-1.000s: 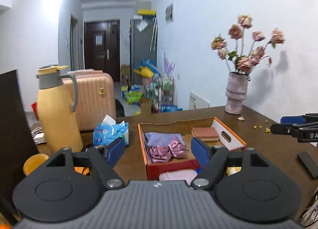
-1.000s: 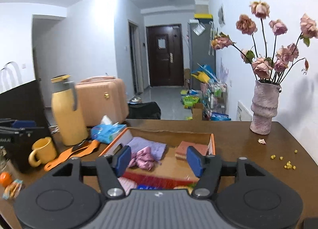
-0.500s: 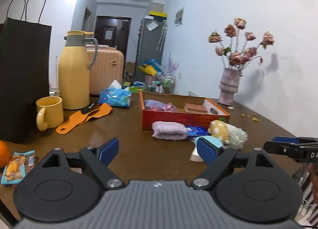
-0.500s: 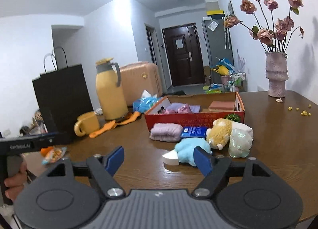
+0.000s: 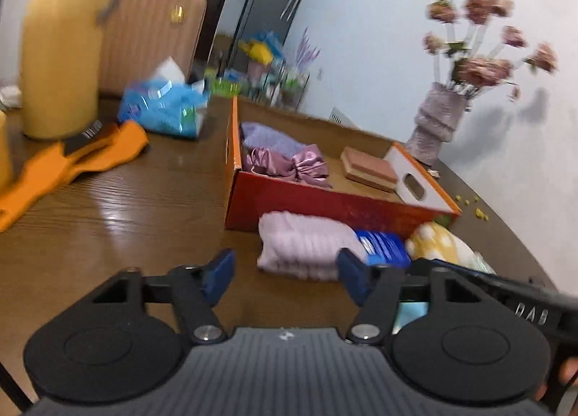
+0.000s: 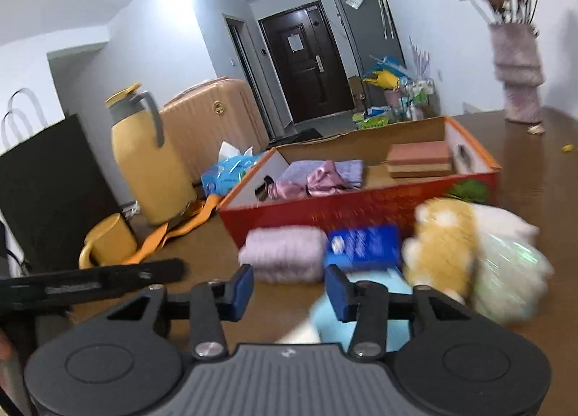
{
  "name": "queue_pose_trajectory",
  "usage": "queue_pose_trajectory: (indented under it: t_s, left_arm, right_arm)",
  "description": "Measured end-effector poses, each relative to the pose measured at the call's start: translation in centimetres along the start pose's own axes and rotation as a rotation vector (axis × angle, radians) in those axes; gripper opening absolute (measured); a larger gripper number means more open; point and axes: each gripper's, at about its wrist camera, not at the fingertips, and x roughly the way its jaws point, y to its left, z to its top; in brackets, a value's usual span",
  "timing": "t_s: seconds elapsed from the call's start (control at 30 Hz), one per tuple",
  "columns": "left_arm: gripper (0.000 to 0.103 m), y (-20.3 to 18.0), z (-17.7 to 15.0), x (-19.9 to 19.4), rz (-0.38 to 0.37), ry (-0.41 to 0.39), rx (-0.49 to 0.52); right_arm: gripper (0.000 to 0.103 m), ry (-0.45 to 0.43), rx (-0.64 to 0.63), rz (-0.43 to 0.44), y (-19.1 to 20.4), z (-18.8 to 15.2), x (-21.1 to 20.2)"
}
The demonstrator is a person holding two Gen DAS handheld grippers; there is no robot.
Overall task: Organize soft objects
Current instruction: 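Lower both grippers onto the pale pink towel and close them, then lift the pale pink towel with both grippers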
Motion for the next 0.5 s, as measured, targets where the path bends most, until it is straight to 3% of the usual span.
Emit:
queue_pose_trajectory:
  t_s: [0.17,0.23,0.3,0.5]
  left_arm:
    - [0.038,2.4,1.4,6.6,-0.088,0.112,-0.086]
    - [0.025,2.9,1.0,7.4,-0.118,0.127,-0.102]
    - [0.017,2.5,0.7,6.7,-0.099,0.131,-0.064]
    - [0.015,3.5,-1.3,3.1,-0.077,0.12,-0.132]
  right_arm:
    - [0.036,0.053,-0.029,-0.057,-0.4,2.7,7.7]
    - [0.032,0.083,-0.063,-0.078,-0.4,2.8,9.7]
    - [0.029,0.109,-0.061,-0.049,-0.5,2.6,11.1]
    - [0.029,0.155,-0.151,0.014,1.7,1.6,11.0]
